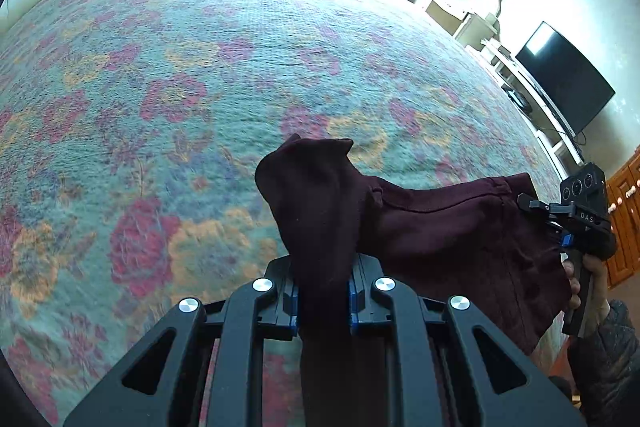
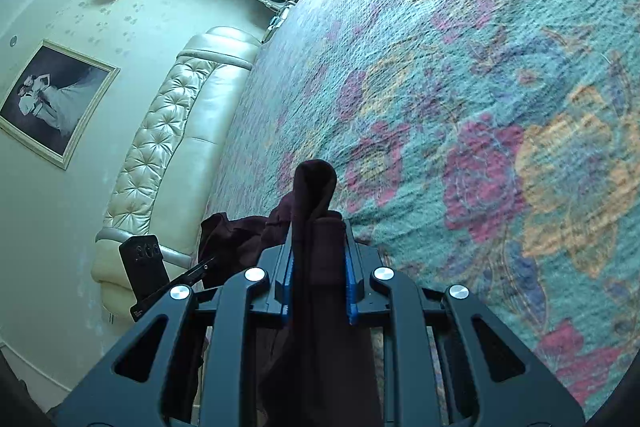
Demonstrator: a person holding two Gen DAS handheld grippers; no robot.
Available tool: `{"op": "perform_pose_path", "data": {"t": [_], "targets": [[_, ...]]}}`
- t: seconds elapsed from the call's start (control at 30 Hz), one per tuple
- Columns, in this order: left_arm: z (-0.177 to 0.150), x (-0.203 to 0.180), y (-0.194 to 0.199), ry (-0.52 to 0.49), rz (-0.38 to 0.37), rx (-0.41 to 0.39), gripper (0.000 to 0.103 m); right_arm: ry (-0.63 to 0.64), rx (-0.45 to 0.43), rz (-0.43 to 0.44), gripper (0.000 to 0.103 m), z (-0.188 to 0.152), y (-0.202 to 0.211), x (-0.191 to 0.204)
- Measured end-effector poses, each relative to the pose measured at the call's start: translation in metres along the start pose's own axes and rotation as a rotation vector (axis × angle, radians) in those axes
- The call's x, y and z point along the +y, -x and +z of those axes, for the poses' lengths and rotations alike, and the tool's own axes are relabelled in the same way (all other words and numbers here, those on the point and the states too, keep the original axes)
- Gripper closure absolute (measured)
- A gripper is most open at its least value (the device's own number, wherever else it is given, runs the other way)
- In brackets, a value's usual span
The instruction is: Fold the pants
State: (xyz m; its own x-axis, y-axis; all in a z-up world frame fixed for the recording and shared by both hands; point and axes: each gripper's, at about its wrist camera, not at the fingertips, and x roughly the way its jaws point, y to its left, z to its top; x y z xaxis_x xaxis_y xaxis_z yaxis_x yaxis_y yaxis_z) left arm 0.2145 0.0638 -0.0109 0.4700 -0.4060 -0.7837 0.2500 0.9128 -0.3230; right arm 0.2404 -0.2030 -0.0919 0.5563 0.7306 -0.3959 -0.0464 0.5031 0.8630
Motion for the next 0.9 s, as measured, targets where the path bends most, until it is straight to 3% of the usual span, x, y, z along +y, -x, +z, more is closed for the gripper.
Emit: {"op": "perform_pose_path", "data": {"t": [0.27,0.9], "targets": [[0.016,0.022,-0.022,0.036,0.015,0.017,0.086,-0.037,0.006,-0.002,0.084,0.026,-0.029,-0.01],[0.008,0.034,-0.034,0.061,-0.013,0.022,0.08,-0.151,-0.005,0.071,0.083,0.018,-0.033,-0.046]]}}
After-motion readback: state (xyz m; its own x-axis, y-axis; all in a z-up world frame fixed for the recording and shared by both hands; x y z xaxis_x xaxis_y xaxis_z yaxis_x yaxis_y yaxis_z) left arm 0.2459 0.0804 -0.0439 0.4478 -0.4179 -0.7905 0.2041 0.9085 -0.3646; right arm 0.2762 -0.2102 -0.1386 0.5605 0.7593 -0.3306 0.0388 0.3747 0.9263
